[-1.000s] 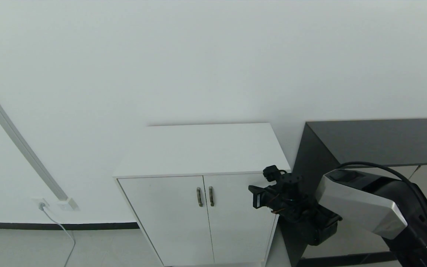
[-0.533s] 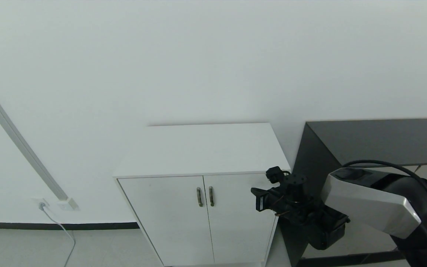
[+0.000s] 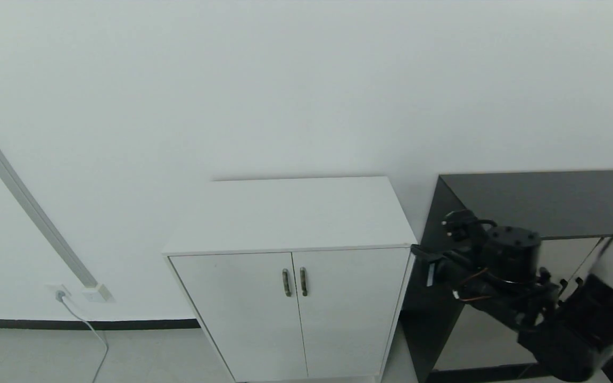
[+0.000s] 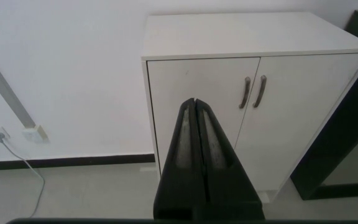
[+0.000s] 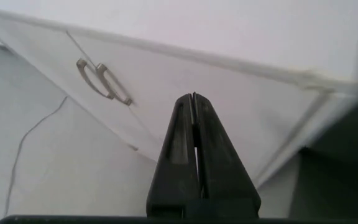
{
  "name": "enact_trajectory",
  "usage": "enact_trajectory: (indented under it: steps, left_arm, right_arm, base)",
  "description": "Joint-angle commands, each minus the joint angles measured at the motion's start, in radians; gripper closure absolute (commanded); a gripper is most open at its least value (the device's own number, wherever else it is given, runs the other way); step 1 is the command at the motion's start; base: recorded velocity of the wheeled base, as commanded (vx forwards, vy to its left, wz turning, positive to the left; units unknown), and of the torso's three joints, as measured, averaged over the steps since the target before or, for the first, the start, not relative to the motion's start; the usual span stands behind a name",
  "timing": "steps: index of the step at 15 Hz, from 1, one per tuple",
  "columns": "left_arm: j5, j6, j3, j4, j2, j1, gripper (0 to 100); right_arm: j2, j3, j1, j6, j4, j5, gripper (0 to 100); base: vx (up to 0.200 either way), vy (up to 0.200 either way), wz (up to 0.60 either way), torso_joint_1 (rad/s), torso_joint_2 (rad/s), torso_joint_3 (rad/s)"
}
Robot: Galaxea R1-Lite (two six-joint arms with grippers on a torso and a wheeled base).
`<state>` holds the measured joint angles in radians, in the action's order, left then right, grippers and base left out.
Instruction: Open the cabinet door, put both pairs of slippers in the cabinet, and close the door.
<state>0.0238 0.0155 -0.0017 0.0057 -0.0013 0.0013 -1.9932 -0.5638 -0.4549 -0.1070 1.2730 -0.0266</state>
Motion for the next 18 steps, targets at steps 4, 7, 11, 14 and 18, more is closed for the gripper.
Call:
enact_trajectory:
  steps: [4, 7, 11, 14, 18]
  left_arm:
    - [0.001, 0.0, 0.0, 0.0, 0.001, 0.0, 100]
    - [-0.001, 0.0, 0.0, 0.0, 0.001, 0.0, 100]
    - [-0.001, 0.0, 0.0, 0.0, 0.001, 0.0, 100]
    - [-0.001, -0.002, 0.0, 0.0, 0.001, 0.0, 100]
    - [-0.001, -0.002, 0.0, 0.0, 0.001, 0.0, 100]
  right_arm:
    - [0.686, 0.481, 0.259, 0.164, -0.175, -0.081, 100]
    - [0.993, 0.519, 0.297, 0.178, -0.543, -0.078, 100]
    - [1.331, 0.521, 0.297, 0.127, -0.957, -0.038, 100]
    - [1.548, 0.521, 0.295, 0.079, -1.19, -0.036, 100]
    - [1.742, 0.519, 0.294, 0.078, -1.322, -0.038, 100]
  base:
    - [0.0, 0.0, 0.0, 0.0, 0.0, 0.0]
    - [0.0, 0.0, 0.0, 0.0, 0.0, 0.0]
    - [0.0, 0.0, 0.0, 0.0, 0.0, 0.0]
    - [0.0, 0.0, 0.0, 0.0, 0.0, 0.0]
    - [0.0, 0.0, 0.0, 0.0, 0.0, 0.0]
